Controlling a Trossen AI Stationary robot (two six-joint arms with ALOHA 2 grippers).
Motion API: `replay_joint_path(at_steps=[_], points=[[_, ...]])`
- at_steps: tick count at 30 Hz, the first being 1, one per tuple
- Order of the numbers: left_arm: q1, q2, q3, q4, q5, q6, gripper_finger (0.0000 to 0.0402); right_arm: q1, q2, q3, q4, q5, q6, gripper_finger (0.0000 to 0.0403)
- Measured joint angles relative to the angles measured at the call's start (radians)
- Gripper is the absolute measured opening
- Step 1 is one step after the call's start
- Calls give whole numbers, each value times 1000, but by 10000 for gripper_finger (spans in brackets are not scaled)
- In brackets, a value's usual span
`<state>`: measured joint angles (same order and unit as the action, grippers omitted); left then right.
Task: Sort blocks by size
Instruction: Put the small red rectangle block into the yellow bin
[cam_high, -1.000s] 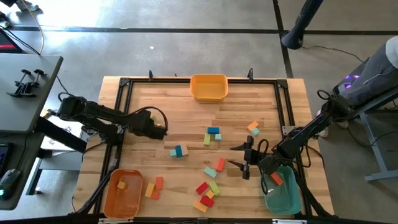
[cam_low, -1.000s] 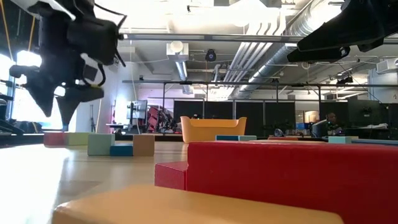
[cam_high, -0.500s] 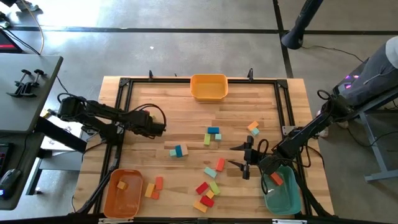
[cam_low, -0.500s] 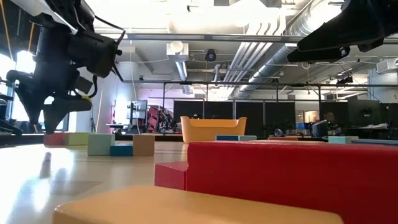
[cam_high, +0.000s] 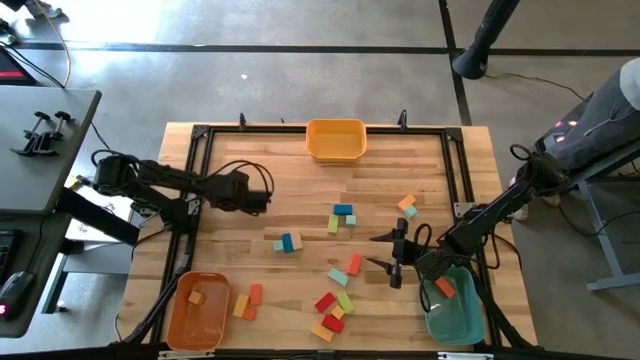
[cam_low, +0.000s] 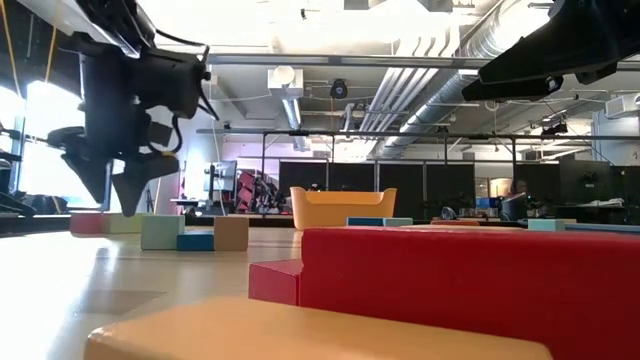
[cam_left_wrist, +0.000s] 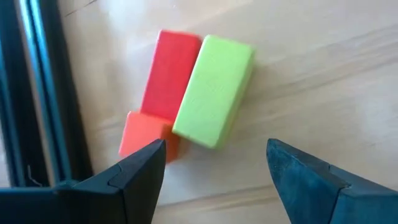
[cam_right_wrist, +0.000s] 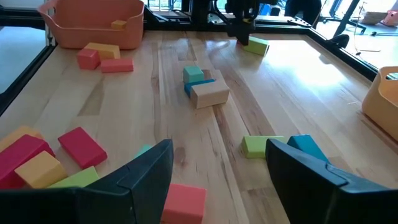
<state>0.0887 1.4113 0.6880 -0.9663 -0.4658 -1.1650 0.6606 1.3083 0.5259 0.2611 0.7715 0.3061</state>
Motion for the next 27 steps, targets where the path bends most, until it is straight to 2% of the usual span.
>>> replay_joint_path(at_steps=[9,12,21,25,27], points=[[29,0,0,135,-16,97,266,0,0,0,-13,0,7,252],[5,0,0,253,-1,146,266,0,0,0,-13,0,8,252],[-169,0,1,849,66,487,266,0,0,0,-12,0,8,252],[-279,0,1,969,99,691,266,0,0,0,-12,0,8,252],[-327,0,1,960,65,715,266,0,0,0,-11,0,8,252]])
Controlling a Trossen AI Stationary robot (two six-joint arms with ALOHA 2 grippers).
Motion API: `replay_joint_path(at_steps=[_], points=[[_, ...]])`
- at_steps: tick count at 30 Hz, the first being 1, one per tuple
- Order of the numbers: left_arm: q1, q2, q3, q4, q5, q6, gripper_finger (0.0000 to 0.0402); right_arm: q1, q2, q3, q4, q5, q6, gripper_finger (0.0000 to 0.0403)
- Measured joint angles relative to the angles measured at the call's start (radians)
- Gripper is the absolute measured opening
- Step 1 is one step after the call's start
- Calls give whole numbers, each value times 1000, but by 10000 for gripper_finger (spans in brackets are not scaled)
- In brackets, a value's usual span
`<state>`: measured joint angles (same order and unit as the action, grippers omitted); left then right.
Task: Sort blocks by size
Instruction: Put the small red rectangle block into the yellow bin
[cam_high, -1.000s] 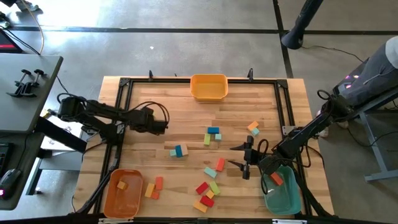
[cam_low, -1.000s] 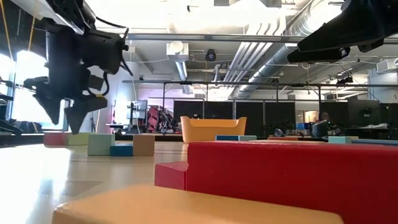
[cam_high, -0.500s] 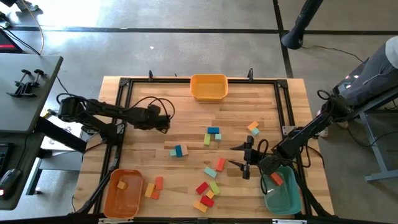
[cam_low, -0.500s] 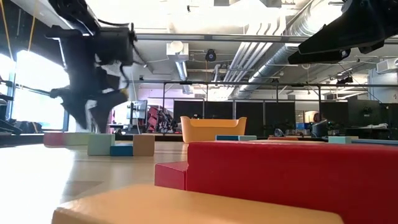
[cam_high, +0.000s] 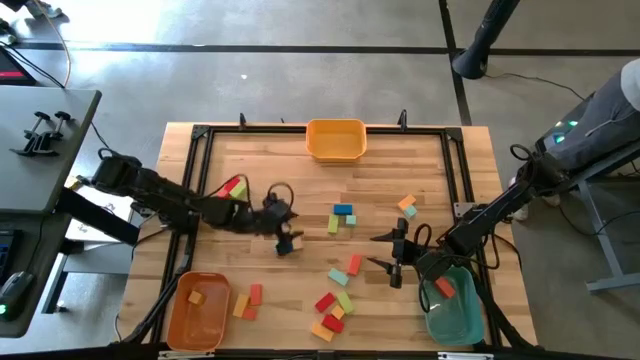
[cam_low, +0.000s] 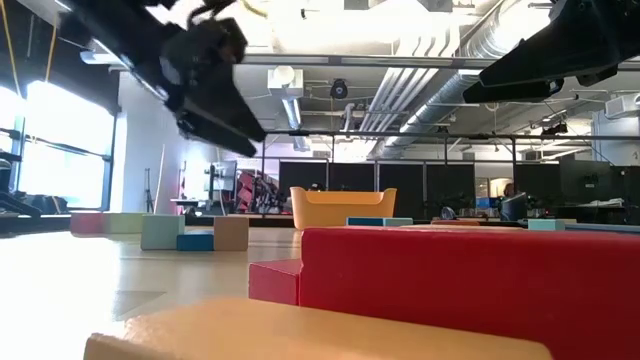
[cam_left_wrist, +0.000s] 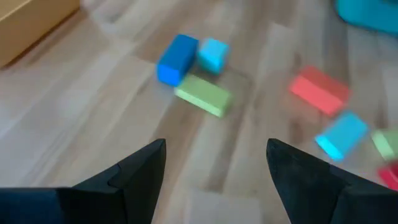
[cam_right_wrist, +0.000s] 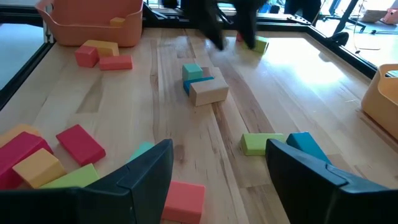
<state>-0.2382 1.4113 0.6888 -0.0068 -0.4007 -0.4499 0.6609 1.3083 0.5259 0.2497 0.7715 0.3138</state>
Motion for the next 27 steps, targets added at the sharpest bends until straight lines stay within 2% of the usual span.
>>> replay_joint_path(at_steps=[4,8,10,12,15,21,27], points=[[-23,-10,0,-158,-144,-231,266,0,0,0,1,0,0,252],[32,-41,0,-467,-240,-547,266,-3,0,0,2,1,0,252],[90,-65,0,-625,-251,-691,266,-10,0,0,2,0,0,252],[165,-90,0,-749,-212,-745,263,-22,0,0,2,0,0,252],[294,-124,0,-843,-136,-706,247,-41,0,0,2,1,0,252],[567,-150,0,-851,18,-508,194,-67,0,0,2,-34,0,252],[797,-149,0,-855,79,-350,123,-72,0,0,2,-55,3,252]])
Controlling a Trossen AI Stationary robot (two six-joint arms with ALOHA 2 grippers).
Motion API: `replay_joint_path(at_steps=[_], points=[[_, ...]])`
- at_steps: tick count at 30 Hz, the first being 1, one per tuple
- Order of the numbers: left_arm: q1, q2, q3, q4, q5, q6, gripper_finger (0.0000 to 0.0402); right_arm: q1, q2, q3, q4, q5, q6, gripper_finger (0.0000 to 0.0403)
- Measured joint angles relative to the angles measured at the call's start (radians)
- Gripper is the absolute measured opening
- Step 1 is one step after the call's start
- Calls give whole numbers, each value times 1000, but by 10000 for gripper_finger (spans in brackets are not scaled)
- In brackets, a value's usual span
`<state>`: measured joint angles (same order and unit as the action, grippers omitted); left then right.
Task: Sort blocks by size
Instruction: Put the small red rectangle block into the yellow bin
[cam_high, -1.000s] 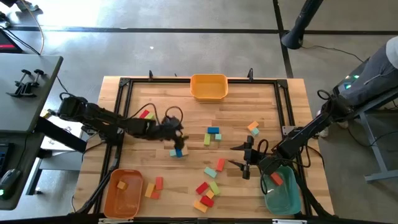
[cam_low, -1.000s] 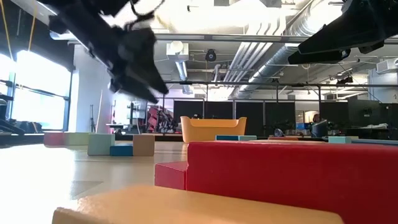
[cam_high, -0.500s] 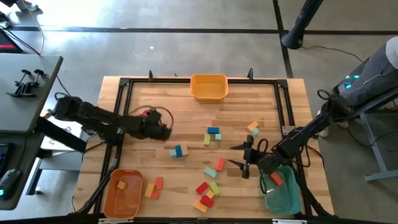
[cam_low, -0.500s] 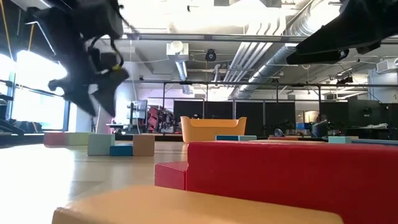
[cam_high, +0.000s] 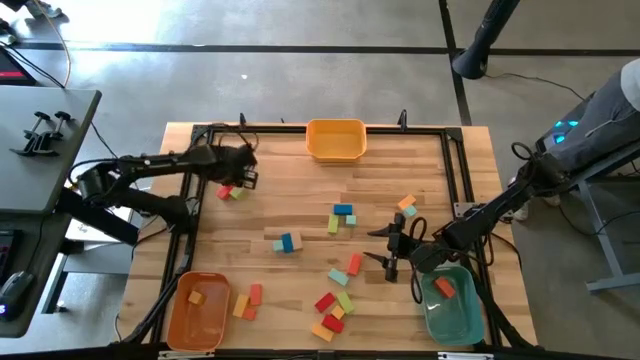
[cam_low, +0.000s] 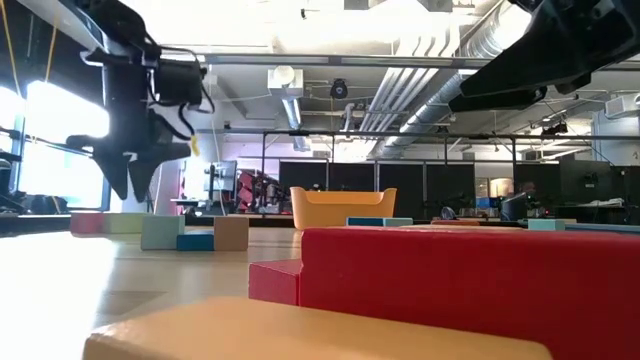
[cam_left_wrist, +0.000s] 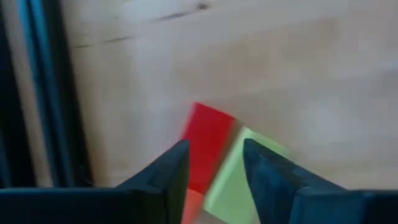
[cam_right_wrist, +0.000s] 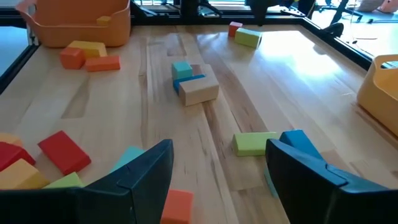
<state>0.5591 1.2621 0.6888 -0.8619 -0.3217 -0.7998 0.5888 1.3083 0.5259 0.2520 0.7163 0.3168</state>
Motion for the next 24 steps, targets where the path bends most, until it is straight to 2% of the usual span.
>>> replay_joint_path(at_steps=[5,10,18,24], points=[[106,13,0,22,73,100,57,0,0,0,0,-1,0,252],[158,70,0,48,118,158,5,0,0,0,0,-2,0,252],[162,190,5,91,111,179,2,0,0,0,0,-2,-1,252],[163,225,20,241,106,234,1,0,0,0,0,-2,-2,252]])
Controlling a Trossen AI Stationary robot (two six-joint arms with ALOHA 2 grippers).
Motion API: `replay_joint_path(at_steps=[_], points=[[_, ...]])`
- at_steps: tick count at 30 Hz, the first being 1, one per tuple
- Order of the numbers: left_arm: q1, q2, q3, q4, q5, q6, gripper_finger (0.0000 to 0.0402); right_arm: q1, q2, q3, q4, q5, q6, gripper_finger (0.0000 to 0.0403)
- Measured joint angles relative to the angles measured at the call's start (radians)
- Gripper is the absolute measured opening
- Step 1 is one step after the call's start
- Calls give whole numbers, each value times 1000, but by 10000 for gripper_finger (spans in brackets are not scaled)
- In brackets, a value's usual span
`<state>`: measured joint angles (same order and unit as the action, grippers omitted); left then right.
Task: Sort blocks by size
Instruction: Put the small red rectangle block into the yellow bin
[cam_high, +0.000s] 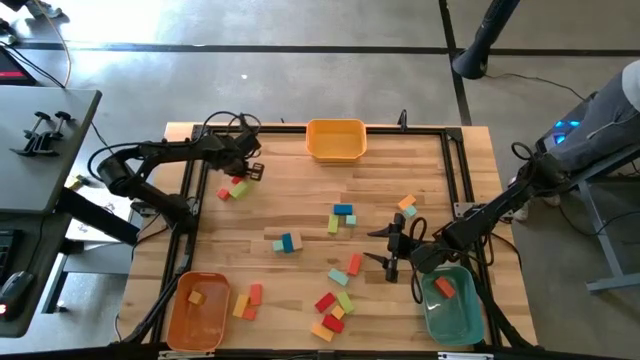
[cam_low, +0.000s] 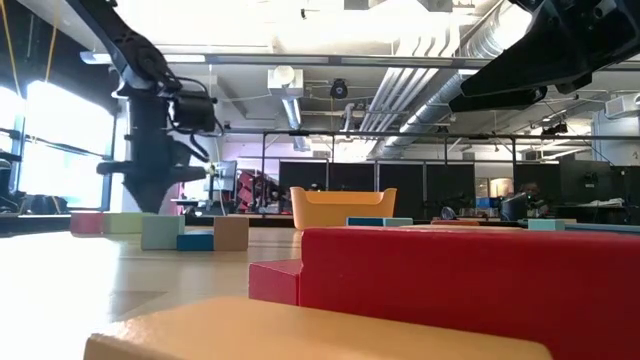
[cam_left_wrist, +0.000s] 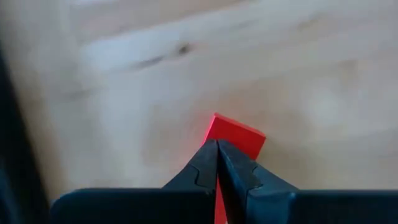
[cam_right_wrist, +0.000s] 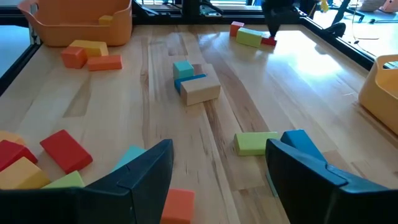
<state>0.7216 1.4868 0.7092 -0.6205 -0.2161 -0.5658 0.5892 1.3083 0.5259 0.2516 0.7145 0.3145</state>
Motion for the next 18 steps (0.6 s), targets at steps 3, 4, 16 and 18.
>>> replay_joint_path(at_steps=[3,4,16,18], points=[[-2,5,13,106,67,39,1,0,0,0,0,0,0,252],[-6,6,12,141,102,52,0,0,0,0,0,0,0,252],[-184,169,16,432,305,80,0,0,0,0,-3,-1,21,252],[-227,180,17,473,351,81,0,0,0,0,-3,-8,21,252]])
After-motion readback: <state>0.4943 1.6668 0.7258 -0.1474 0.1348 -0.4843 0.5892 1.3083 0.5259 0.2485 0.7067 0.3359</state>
